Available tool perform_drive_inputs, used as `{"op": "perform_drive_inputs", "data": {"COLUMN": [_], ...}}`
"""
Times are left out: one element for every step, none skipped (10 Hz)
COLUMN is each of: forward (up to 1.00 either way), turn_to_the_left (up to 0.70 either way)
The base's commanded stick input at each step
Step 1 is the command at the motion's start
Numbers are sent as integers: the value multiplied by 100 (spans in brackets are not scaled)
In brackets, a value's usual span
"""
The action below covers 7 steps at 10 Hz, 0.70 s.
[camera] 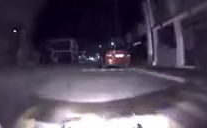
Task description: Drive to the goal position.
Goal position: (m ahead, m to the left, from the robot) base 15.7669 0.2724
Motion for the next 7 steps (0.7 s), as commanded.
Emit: {"op": "perform_drive_inputs", "data": {"forward": [60, 60, 60, 60, 60, 60, 60], "turn_to_the_left": [0, 0, 0, 0, 0, 0, 0]}}
